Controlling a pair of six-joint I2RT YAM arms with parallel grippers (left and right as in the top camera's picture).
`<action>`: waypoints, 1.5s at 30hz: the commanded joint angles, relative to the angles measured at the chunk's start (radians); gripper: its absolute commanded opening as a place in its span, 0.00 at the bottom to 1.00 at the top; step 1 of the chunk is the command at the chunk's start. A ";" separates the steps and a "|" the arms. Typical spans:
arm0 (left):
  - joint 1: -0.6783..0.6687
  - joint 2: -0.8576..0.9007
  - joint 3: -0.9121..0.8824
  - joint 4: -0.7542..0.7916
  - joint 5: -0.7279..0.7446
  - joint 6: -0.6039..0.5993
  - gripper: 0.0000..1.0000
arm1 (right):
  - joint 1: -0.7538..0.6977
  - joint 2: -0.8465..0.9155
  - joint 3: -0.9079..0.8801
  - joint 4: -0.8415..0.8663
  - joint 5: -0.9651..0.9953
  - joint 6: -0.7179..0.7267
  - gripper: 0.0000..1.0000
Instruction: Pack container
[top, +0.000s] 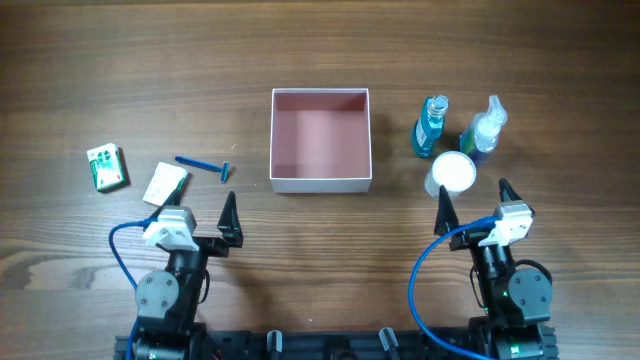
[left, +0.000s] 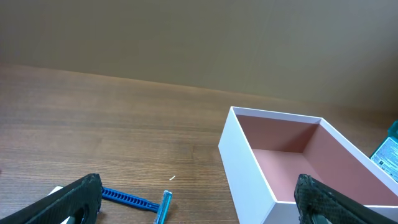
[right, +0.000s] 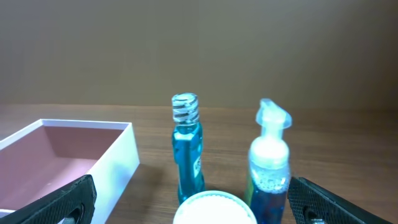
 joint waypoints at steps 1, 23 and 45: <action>0.002 -0.007 -0.008 0.005 0.012 0.016 1.00 | -0.004 -0.002 -0.001 0.006 -0.068 0.038 1.00; 0.001 0.582 0.755 -0.641 -0.015 -0.168 1.00 | -0.004 0.853 0.954 -0.659 -0.127 0.006 1.00; 0.001 1.050 1.091 -0.920 0.098 -0.169 1.00 | -0.004 1.527 1.284 -0.855 -0.035 0.053 1.00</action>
